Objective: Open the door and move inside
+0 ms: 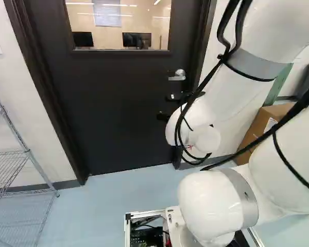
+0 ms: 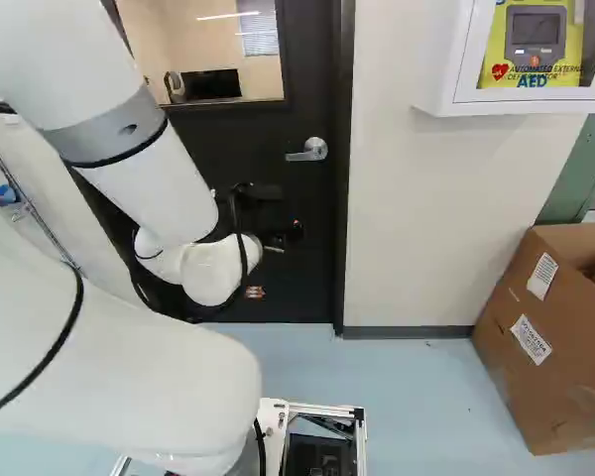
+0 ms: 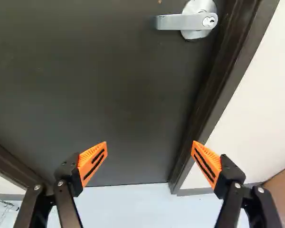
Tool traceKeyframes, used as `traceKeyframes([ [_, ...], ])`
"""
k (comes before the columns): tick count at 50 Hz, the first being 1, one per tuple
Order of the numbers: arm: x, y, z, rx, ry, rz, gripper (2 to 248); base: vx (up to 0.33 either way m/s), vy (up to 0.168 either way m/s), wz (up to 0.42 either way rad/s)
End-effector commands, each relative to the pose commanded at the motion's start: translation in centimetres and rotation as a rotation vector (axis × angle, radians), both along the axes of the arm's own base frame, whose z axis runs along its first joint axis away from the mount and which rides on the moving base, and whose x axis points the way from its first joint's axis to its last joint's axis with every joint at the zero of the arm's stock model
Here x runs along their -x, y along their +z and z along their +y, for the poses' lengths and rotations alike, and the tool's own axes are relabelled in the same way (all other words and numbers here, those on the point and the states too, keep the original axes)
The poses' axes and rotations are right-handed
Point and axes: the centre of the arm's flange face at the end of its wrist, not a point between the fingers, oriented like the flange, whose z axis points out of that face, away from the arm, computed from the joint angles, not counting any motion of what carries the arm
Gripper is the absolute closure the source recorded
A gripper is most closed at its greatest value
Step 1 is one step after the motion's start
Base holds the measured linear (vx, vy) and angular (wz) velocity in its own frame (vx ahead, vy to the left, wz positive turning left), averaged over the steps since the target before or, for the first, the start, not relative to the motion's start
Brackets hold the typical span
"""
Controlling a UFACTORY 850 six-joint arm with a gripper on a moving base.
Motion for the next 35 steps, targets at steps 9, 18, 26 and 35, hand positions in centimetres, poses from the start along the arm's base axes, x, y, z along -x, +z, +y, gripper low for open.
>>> traceKeyframes([
  [9,-0.1,0.0,0.0,0.000,0.000,0.000,3,0.000,0.000,0.000],
  [18,-0.1,0.0,0.0,0.000,0.000,0.000,3,0.000,0.000,0.000],
  [26,-0.8,0.5,0.0,0.000,0.000,-0.011,3,0.000,0.000,0.000],
  [35,-2.2,1.5,0.0,0.000,0.000,-0.030,3,0.000,0.000,0.000],
])
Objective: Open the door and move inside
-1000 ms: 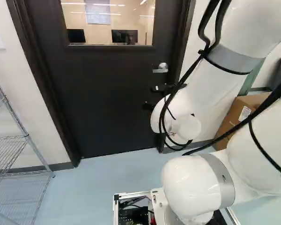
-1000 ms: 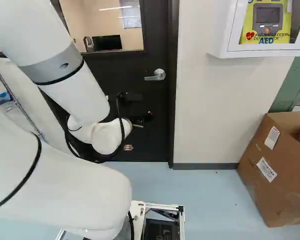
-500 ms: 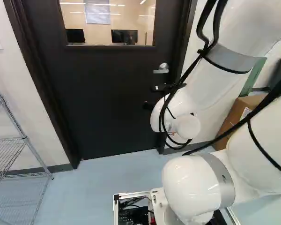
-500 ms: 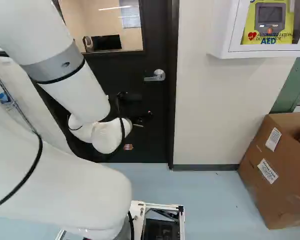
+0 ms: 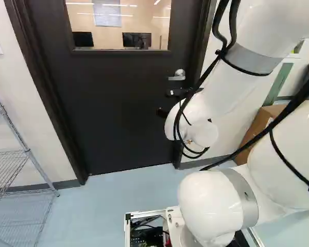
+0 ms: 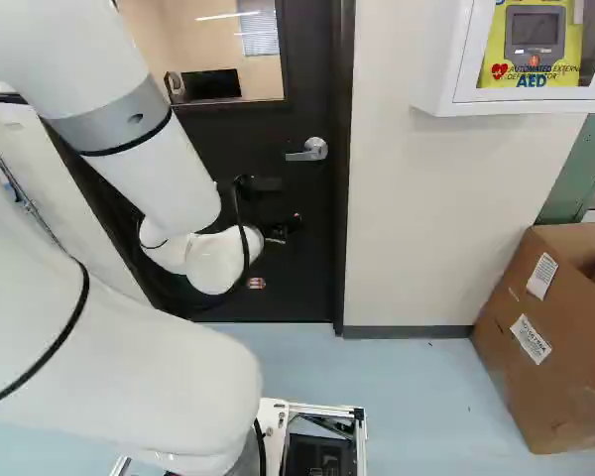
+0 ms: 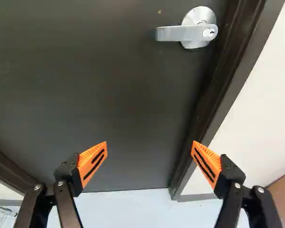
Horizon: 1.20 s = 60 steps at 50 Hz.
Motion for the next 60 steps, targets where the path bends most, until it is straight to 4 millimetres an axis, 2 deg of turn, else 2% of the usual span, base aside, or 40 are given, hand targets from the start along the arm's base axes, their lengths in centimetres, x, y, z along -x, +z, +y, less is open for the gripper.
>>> traceKeyframes([
  [15,-2.1,1.6,0.0,0.000,0.000,-0.036,3,0.000,0.000,0.000],
  [60,-5.4,6.2,0.0,0.000,0.000,-0.146,3,0.000,0.000,0.000],
])
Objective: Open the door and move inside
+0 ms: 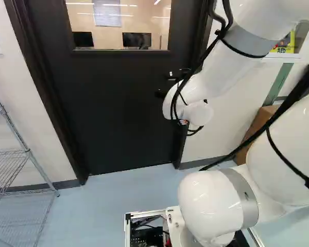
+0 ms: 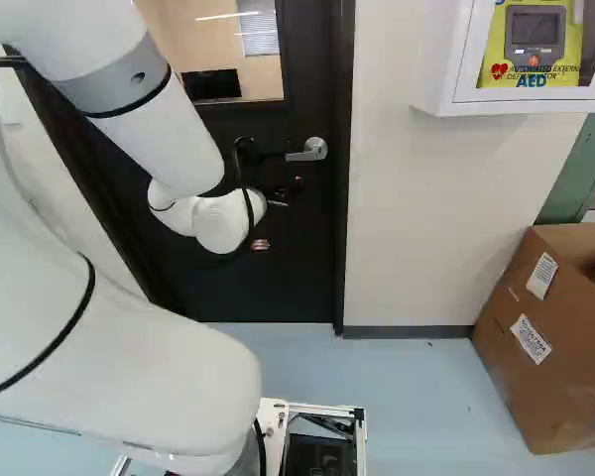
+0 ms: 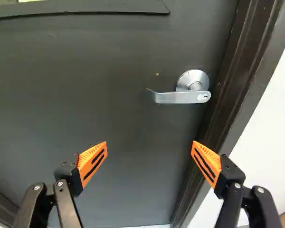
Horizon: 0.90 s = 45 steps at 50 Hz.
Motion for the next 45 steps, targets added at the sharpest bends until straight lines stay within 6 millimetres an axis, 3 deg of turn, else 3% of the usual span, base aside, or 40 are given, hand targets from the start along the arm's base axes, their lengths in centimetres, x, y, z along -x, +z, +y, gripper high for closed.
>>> traceKeyframes([
  [24,-1.6,2.5,0.0,0.000,0.000,-0.056,3,0.000,0.000,0.000],
  [45,-4.7,4.8,0.0,0.000,0.000,-0.099,3,0.000,0.000,0.000],
])
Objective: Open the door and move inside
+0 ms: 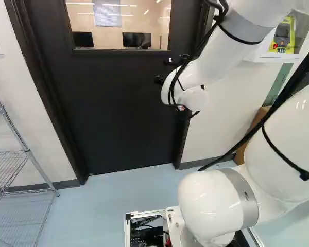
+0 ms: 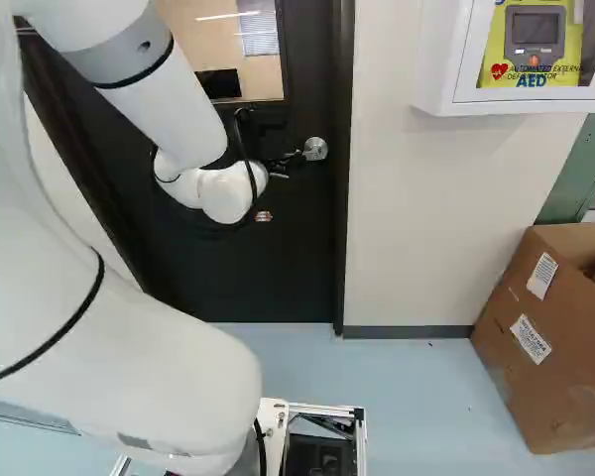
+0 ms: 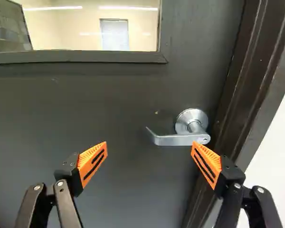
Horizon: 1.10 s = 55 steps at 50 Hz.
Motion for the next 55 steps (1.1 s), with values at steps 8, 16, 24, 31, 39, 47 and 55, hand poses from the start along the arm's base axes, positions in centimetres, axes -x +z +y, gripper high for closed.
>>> traceKeyframes([
  [8,-1.3,0.8,0.0,0.000,0.000,-0.011,3,0.000,0.000,0.000],
  [16,-2.6,1.6,0.0,0.000,0.000,-0.008,3,0.000,0.000,0.000],
  [24,-3.9,2.3,0.0,0.000,0.001,-0.003,3,0.000,0.000,0.000],
  [31,-5.0,2.9,0.2,0.000,0.004,0.001,3,0.000,0.000,0.000],
  [39,-6.0,3.5,0.3,0.000,0.007,0.007,3,0.000,0.000,0.000],
  [47,-6.3,3.5,0.4,0.000,0.008,0.016,3,0.000,0.000,0.000],
  [55,-6.4,2.8,0.4,0.000,0.008,0.031,3,0.000,0.000,0.000],
])
